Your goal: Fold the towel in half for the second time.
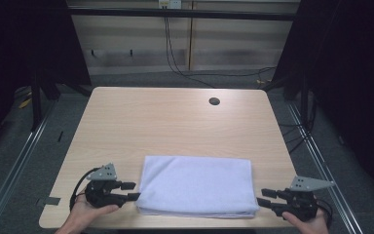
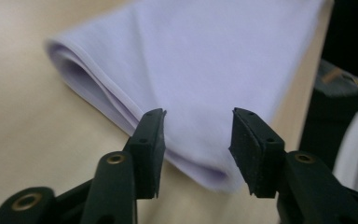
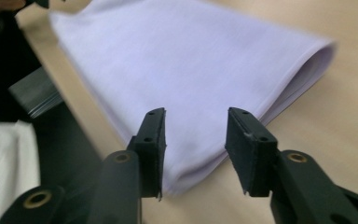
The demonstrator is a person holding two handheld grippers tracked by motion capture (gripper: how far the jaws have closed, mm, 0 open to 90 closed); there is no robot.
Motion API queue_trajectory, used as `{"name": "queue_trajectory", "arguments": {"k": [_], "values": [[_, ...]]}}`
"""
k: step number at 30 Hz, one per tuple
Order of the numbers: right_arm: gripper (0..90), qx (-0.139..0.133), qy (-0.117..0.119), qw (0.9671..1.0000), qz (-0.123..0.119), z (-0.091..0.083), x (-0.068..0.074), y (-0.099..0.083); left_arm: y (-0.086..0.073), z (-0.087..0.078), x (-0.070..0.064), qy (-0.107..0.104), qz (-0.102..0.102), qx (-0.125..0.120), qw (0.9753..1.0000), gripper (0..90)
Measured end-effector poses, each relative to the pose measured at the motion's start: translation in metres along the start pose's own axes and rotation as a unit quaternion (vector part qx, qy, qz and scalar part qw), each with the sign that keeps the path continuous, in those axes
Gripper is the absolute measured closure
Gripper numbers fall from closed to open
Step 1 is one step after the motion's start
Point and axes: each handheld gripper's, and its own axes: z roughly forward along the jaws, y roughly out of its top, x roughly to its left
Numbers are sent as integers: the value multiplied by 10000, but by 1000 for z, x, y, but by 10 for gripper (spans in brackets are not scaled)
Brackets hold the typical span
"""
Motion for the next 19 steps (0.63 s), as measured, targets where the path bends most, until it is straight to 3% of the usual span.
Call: {"name": "queue_trajectory", "arguments": {"k": [1, 2, 3, 5, 6, 8, 9, 11, 14, 16, 17, 19], "values": [[555, 0, 0, 10000, 0, 0, 0, 0, 0, 0, 0, 0, 0, 0, 10000, 514], [517, -277, -214, 9994, 25, 1, -6, 13, 7, -3, 9, 139, -209, -323, 9992, 501], [504, -368, -278, 9989, 64, 2, -9, 17, 9, -4, 15, 198, -339, -503, 9980, 493], [487, -469, -362, 9982, 86, 5, -13, 22, 10, -4, 20, 260, -415, -591, 9971, 506], [450, -573, -476, 9971, 163, 11, -22, 32, 8, -1, 35, 369, -859, -871, 9918, 516], [432, -351, -554, 9978, 51, 19, -28, 41, 4, 4, 45, 519, -1117, -979, 9875, 529], [404, -274, -700, 9972, -10, 23, -31, 44, 2, 6, 48, 588, -1105, -873, 9883, 524], [394, -401, -724, 9964, 165, 27, -38, 47, -2, 8, 50, 825, -828, -680, 9908, 503], [373, -885, -909, 9912, 365, 28, -47, 35, -8, 6, 54, 952, -912, -617, 9893, 459], [361, -623, -1085, 9916, 318, 29, -49, 26, -9, 5, 54, 1004, -884, -599, 9892, 438], [347, -616, -1178, 9906, 335, 28, -49, 21, -10, 5, 54, 1024, -922, -580, 9888, 419], [337, -543, -1112, 9916, 381, 26, -52, 14, -11, 5, 54, 1048, -945, -562, 9884, 380]]}}
